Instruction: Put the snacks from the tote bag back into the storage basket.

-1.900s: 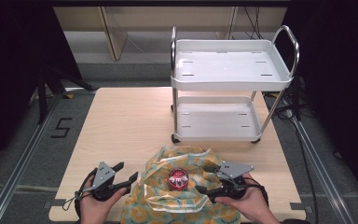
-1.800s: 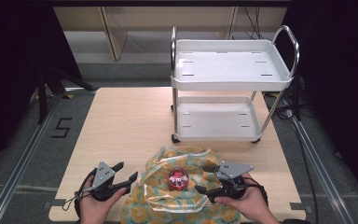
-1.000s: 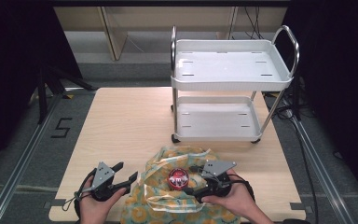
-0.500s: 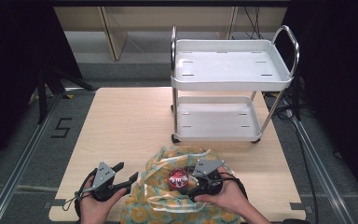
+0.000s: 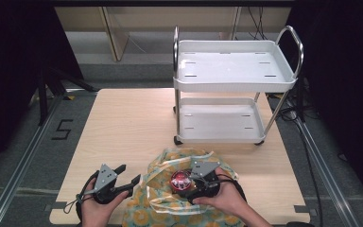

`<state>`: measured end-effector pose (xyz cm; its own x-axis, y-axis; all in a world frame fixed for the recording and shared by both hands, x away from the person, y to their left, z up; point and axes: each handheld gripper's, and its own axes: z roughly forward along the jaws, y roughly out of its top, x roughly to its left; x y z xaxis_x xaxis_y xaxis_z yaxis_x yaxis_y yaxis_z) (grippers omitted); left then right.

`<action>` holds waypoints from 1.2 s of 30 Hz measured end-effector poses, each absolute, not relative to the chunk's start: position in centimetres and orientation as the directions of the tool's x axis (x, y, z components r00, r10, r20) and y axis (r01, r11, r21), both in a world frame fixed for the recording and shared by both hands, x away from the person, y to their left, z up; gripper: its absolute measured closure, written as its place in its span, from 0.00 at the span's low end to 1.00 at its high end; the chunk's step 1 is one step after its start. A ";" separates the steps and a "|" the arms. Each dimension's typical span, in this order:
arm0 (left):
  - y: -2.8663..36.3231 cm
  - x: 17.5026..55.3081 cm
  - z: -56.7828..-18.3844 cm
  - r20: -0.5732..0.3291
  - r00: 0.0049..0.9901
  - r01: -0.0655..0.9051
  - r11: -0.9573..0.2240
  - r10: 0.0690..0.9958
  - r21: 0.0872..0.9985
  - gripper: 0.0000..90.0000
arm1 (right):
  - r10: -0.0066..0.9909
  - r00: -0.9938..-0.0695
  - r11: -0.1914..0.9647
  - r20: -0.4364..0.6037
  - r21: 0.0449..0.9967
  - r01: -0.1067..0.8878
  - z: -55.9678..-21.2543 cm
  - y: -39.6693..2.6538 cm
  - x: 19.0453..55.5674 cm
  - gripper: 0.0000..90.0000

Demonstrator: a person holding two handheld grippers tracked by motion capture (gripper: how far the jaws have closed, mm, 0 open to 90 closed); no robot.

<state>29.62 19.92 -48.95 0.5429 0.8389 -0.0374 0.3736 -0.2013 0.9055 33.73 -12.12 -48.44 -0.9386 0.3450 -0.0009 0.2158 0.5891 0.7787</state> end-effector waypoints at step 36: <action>19.9 29.6 -48.9 -0.026 0.551 0.364 -0.213 0.834 0.907 0.36 | 0.331 -0.941 0.575 -0.074 0.806 0.139 -47.7 -11.6 33.2 0.29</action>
<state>29.63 19.92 -48.89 0.5511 0.8341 -0.0258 0.3641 -0.2126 0.9068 33.21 -11.60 -47.67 -0.9408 0.3309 -0.0737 0.1391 0.5752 0.8061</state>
